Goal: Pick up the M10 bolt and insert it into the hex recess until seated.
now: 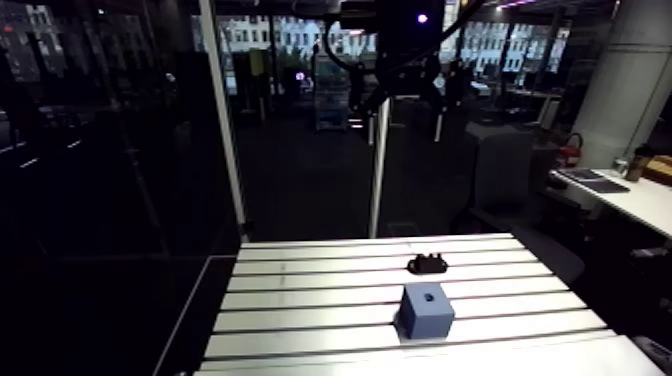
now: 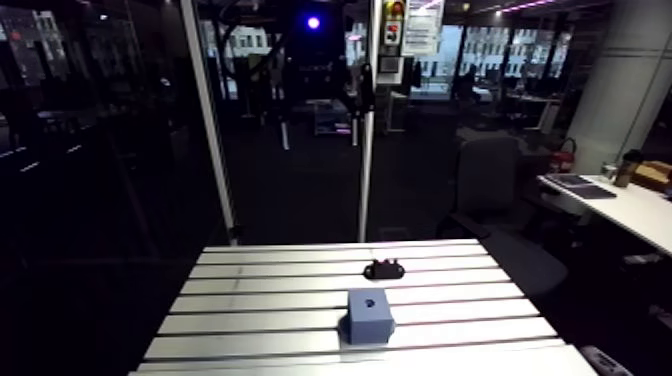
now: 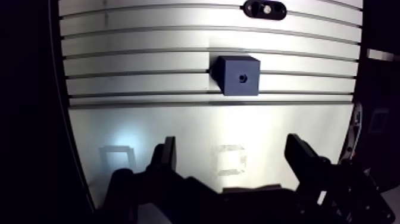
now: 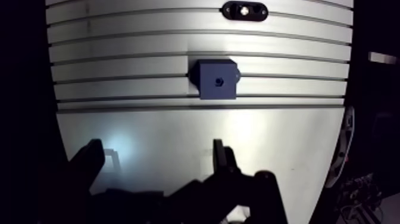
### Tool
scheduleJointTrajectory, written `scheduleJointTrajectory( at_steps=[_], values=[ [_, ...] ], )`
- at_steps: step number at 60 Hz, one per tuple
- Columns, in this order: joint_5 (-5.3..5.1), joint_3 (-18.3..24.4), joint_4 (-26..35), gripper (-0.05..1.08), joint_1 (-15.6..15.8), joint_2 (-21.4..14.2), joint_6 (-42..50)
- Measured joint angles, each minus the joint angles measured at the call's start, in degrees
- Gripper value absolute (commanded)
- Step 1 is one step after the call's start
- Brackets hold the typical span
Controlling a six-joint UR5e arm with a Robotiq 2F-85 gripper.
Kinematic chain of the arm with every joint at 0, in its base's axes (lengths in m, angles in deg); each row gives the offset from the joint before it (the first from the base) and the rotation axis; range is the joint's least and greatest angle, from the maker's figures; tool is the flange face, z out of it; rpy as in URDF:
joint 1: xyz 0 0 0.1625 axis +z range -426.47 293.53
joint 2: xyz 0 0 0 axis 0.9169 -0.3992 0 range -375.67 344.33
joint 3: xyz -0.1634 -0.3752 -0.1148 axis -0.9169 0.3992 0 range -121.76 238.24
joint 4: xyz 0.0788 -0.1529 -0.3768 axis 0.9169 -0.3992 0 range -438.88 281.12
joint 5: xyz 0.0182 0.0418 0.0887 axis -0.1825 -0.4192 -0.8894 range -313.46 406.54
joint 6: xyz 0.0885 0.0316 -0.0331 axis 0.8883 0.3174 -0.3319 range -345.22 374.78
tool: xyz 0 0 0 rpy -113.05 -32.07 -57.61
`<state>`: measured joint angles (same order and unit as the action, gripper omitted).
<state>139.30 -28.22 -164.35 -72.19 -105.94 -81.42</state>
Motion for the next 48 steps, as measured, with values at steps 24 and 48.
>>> scheduleJointTrajectory(
  at_steps=[24, 48],
  values=[
    [0.33, 0.8, -2.1, 0.01, -2.9, 2.4, -1.1],
    [0.15, -0.3, -8.3, 0.01, -6.8, 6.6, -6.7]
  ],
)
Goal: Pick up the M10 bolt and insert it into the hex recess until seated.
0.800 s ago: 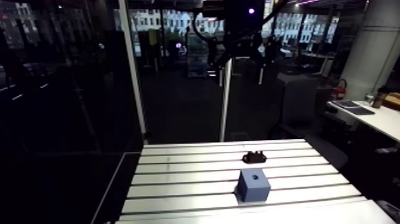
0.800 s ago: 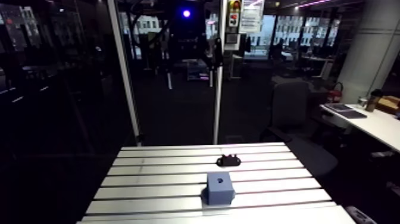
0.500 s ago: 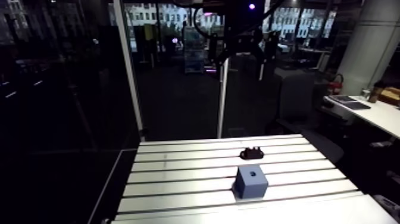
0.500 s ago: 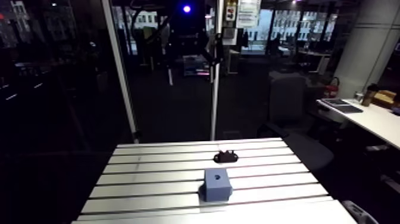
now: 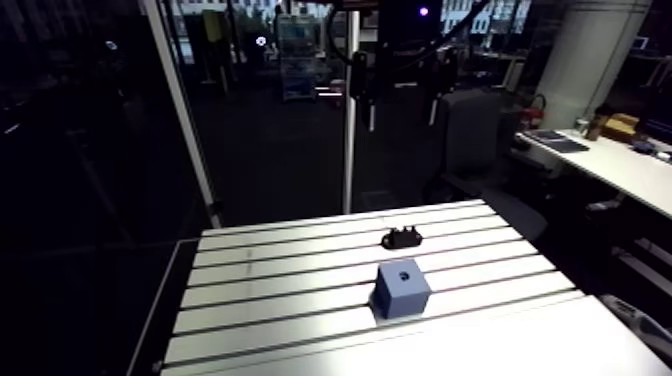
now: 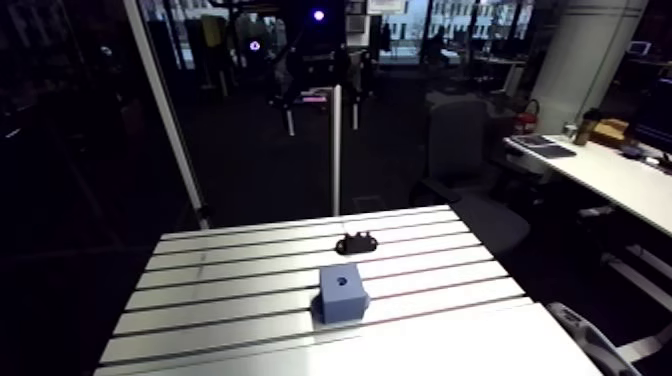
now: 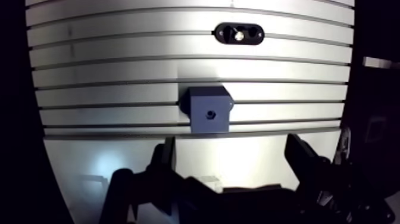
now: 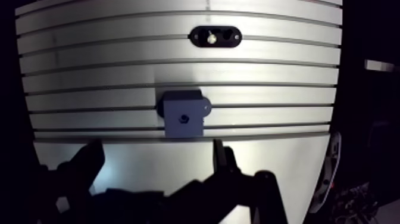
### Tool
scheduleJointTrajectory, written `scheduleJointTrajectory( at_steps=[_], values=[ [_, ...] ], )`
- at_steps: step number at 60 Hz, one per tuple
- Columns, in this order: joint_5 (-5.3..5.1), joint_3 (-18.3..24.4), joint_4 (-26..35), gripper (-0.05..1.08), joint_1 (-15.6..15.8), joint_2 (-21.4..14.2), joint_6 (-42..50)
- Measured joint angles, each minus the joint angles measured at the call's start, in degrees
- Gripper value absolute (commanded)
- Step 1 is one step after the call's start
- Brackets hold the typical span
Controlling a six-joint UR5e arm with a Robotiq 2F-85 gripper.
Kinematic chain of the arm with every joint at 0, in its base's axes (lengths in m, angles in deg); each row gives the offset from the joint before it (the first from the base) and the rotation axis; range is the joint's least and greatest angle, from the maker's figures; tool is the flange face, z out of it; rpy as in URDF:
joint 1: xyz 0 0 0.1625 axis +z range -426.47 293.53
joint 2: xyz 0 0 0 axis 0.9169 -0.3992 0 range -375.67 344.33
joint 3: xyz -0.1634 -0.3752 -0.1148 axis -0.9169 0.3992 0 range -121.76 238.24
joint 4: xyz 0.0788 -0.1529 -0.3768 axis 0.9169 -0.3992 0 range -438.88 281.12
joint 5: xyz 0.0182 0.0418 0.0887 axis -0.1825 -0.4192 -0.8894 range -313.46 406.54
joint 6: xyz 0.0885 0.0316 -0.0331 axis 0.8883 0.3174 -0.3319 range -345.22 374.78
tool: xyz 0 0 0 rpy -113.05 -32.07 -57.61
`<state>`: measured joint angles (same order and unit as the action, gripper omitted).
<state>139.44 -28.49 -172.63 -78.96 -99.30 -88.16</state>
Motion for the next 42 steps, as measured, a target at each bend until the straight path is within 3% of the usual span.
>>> scheduleJointTrajectory(
  at_steps=[25, 42],
  values=[
    [-0.21, -4.7, -11.7, 0.01, -2.4, 4.0, -11.8],
    [-1.26, -9.8, -22.4, 0.01, -4.2, 5.3, -23.8]
  ],
)
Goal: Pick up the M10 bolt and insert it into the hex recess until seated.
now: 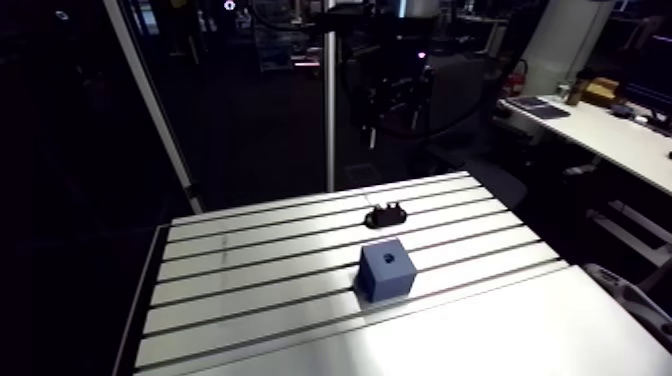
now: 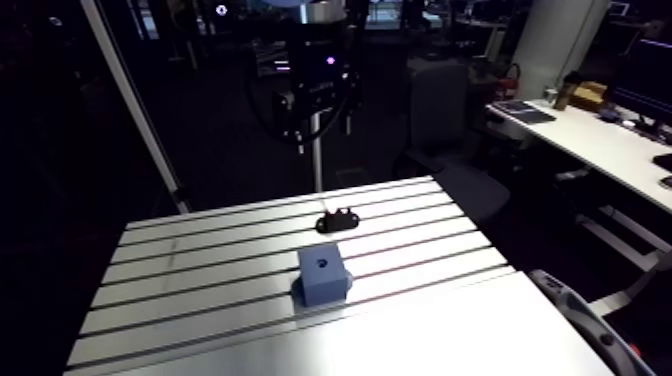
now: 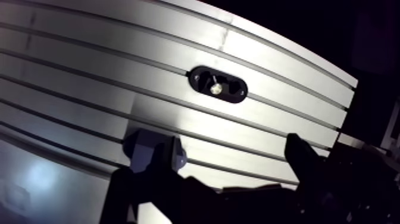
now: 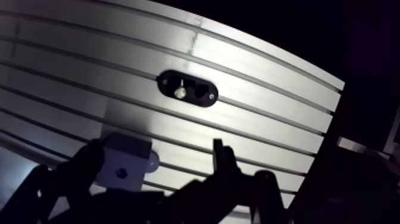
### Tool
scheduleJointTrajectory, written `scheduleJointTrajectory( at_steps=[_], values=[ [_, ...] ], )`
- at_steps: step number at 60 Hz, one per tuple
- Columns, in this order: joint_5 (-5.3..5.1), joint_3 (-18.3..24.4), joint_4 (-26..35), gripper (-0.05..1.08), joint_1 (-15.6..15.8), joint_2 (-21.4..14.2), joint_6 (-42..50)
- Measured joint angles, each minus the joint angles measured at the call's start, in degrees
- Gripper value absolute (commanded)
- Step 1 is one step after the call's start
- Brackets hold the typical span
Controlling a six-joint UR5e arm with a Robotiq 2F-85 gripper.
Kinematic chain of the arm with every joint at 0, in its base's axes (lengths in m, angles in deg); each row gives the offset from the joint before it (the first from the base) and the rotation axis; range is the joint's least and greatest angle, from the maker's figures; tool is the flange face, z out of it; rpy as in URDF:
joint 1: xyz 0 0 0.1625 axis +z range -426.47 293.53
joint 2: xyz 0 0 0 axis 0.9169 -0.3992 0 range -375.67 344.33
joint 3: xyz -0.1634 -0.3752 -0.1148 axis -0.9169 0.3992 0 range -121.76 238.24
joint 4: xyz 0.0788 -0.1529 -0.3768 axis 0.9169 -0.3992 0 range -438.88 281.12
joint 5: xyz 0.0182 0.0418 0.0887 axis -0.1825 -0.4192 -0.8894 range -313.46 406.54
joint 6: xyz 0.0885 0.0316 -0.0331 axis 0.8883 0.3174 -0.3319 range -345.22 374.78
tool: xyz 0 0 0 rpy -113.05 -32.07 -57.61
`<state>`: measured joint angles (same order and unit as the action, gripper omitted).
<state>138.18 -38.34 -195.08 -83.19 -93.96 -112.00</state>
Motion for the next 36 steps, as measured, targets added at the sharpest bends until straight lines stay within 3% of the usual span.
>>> scheduleJointTrajectory(
  at_steps=[9, 24, 36],
  values=[
    [-1.17, -2.7, -5.6, 0.01, -0.9, 0.3, -3.5],
    [-4.24, -7.3, -13.7, 0.01, -2.3, 0.9, -6.5],
    [-5.39, -10.1, -20.5, 0.01, -3.5, 2.2, -6.8]
  ],
)
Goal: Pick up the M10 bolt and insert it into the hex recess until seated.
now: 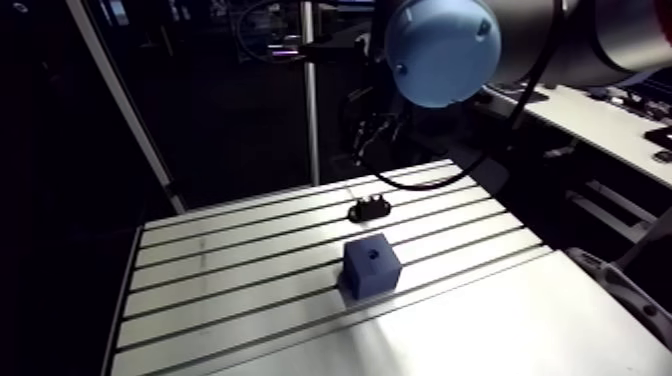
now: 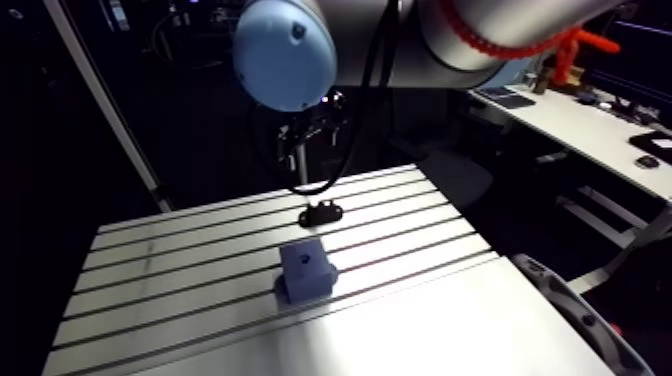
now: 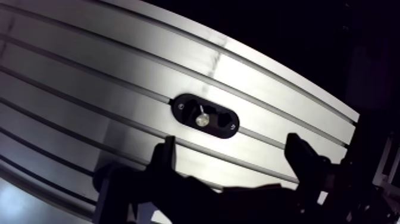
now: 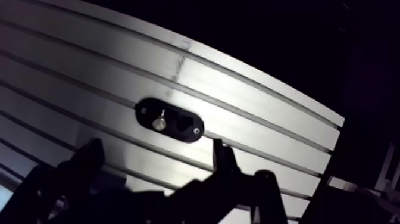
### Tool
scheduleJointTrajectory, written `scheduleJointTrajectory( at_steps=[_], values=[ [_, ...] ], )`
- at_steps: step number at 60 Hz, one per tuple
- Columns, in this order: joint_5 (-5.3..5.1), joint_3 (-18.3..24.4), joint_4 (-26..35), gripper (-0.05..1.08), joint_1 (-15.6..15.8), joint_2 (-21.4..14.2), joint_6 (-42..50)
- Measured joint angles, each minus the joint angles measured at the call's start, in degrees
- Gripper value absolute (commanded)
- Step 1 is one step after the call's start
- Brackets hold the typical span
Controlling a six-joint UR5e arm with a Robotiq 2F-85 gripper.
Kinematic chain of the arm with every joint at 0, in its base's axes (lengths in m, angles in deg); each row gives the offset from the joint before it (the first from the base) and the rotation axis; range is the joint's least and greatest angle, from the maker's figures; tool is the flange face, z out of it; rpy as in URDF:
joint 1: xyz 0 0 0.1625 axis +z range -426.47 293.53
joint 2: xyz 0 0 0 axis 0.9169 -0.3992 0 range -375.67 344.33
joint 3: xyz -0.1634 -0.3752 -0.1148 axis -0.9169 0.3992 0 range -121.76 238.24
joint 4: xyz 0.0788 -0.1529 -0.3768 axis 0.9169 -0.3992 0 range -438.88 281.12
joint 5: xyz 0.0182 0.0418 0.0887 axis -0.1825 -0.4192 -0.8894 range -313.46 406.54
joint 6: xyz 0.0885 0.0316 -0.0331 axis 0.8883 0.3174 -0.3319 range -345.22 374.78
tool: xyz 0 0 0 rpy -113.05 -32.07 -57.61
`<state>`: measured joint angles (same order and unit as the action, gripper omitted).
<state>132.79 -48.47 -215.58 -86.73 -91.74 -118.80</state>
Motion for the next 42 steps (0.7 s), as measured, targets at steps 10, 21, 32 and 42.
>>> scheduleJointTrajectory(
  at_steps=[10, 21, 32, 42],
  values=[
    [-0.4, -1.6, -2.6, 0.01, -0.4, 1.0, -0.3],
    [-0.71, -2.4, -3.5, 0.07, -0.5, 2.0, -0.4],
    [-0.69, -2.8, -3.9, 0.19, -0.6, 3.3, -0.2],
    [-0.53, -3.0, -4.6, 0.28, -0.6, 4.5, 0.1]
  ],
)
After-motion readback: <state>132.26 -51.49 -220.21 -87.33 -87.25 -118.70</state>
